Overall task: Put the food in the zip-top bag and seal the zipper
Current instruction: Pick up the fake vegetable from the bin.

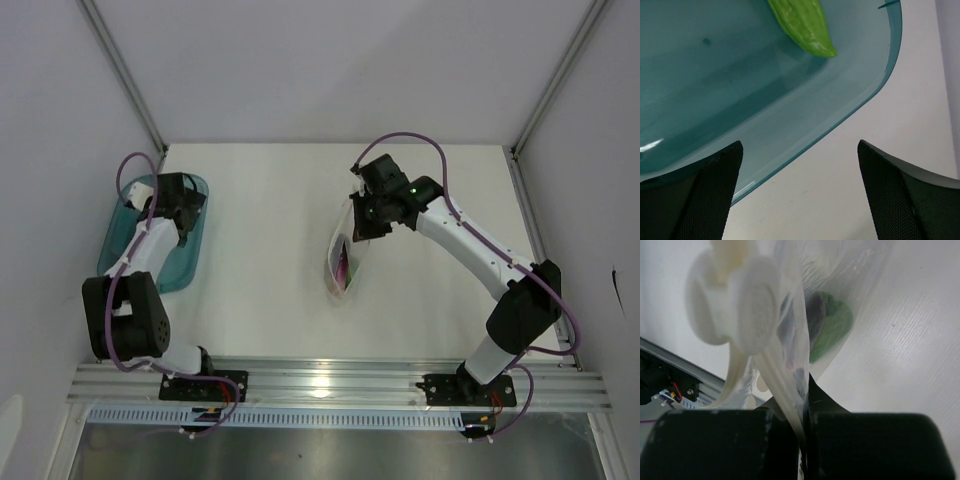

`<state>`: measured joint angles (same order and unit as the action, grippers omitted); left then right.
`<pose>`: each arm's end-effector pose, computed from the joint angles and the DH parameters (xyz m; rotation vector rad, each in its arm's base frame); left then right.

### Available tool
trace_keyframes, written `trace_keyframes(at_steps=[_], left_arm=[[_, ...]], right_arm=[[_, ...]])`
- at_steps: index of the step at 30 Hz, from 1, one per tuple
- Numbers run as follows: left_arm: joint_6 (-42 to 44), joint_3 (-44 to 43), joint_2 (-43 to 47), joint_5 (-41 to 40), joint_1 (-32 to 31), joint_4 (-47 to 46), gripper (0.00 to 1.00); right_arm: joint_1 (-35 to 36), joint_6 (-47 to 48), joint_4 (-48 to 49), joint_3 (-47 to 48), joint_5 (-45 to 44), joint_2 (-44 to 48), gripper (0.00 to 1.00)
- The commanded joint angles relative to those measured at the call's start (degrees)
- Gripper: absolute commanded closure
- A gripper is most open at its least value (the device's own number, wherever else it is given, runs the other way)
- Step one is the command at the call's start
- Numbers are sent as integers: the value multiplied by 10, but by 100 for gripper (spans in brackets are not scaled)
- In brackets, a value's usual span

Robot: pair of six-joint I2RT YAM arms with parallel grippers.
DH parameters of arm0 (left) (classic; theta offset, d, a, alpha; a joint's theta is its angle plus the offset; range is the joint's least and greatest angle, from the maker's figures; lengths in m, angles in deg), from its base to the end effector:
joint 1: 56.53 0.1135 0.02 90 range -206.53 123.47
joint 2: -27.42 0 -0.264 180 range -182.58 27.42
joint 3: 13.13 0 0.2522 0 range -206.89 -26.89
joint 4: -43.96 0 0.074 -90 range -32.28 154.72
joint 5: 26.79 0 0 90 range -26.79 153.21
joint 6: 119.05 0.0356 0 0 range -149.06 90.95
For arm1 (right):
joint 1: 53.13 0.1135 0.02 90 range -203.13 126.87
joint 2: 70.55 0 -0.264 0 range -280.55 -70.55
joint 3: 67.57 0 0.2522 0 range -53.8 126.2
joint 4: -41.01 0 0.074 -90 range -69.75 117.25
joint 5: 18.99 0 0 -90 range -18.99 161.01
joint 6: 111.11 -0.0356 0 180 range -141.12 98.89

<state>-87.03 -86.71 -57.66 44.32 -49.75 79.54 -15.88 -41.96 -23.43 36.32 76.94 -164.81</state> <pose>0.3142 0.0490 0.2474 -1.3775 1.8875 -0.0462 0.2774 0.2156 0.3295 -0.4140 2.5726 0.5192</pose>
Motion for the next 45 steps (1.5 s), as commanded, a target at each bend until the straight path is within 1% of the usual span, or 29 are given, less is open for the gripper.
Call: trace_keyframes(at_steps=[1, 4, 9, 10, 13, 17, 19, 20, 23, 26, 28, 30, 35, 38, 39, 40, 42, 45], left_arm=[[-85, 12, -31, 84, 25, -105, 4], [-100, -2, -74, 112, 52, -135, 6], [-115, -18, -107, 132, 94, -162, 7], [-116, -19, -110, 132, 99, -167, 8], [-106, -48, -134, 125, 113, -156, 10], [-108, -89, -178, 155, 132, -149, 9], [-106, -104, -205, 161, 134, -131, 9], [-101, -134, -212, 148, 134, -119, 9], [-101, -160, -235, 130, 134, -77, 9], [-104, -167, -244, 116, 134, -65, 10], [-103, -168, -253, 122, 135, -85, 11], [-101, -193, -262, 122, 135, -77, 11], [-108, -238, -293, 103, 135, -28, 11], [-111, -275, -316, 88, 134, 21, 11], [-108, -280, -321, 89, 134, 27, 14], [-107, -291, -325, 88, 135, 31, 14], [-99, -296, -335, 86, 134, 36, 19], [-94, -292, -339, 73, 133, 34, 19]], right_arm=[[-5, 14, 10, 0, 14, 7, 100], [-8, 18, 9, 0, 16, 5, 100], [-13, 19, 10, -6, 19, 1, 100], [-13, 19, 11, -7, 21, 1, 100], [-15, 19, 15, -8, 27, -5, 100], [-14, 17, 16, -7, 29, -9, 100], [-14, 17, 16, -7, 29, -12, 100], [-14, 17, 17, -7, 28, -12, 100], [-14, 13, 18, -7, 29, -13, 100], [-13, 12, 22, -10, 30, -14, 100], [-13, 12, 22, -9, 30, -15, 100], [-13, 13, 20, -8, 30, -17, 100], [-13, 12, 19, -7, 28, -15, 100], [-13, 13, 18, -7, 26, -15, 100], [-13, 13, 17, -7, 26, -16, 100], [-13, 12, 17, -7, 27, -17, 100], [-13, 12, 18, -7, 27, -16, 100], [-13, 9, 20, -7, 27, -16, 100]])
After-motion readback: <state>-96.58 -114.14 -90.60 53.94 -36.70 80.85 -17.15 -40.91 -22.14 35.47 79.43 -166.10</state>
